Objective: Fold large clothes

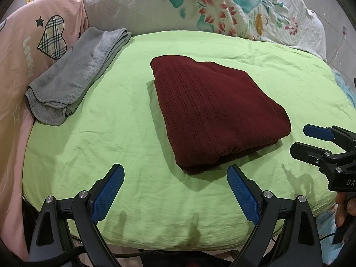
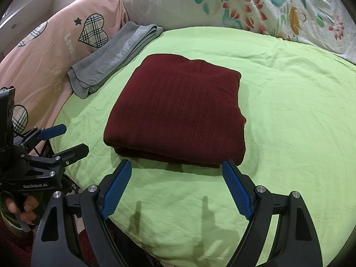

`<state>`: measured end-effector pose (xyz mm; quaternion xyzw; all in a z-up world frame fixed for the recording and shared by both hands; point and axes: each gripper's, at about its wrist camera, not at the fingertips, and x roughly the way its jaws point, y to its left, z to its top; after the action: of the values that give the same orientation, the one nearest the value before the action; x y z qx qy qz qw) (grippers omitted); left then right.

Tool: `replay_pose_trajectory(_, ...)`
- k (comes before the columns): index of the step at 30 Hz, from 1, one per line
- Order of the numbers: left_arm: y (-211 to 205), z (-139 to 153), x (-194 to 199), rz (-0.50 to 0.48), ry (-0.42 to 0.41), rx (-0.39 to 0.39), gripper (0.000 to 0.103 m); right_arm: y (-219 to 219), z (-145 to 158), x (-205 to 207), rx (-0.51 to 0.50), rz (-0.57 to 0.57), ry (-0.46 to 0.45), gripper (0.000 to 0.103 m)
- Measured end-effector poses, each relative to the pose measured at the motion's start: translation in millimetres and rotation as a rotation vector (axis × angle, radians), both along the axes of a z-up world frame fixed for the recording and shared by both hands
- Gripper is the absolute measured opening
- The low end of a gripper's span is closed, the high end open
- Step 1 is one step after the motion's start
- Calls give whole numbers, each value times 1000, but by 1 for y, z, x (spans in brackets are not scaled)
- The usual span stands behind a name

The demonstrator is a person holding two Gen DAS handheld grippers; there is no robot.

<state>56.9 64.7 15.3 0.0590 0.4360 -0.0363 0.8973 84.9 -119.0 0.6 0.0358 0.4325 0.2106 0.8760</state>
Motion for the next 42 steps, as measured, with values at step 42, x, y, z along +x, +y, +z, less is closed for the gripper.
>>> replay_pose_trajectory(42,-3,-3,1,0,6,-5,94,1,4,1,7,0,-3,84)
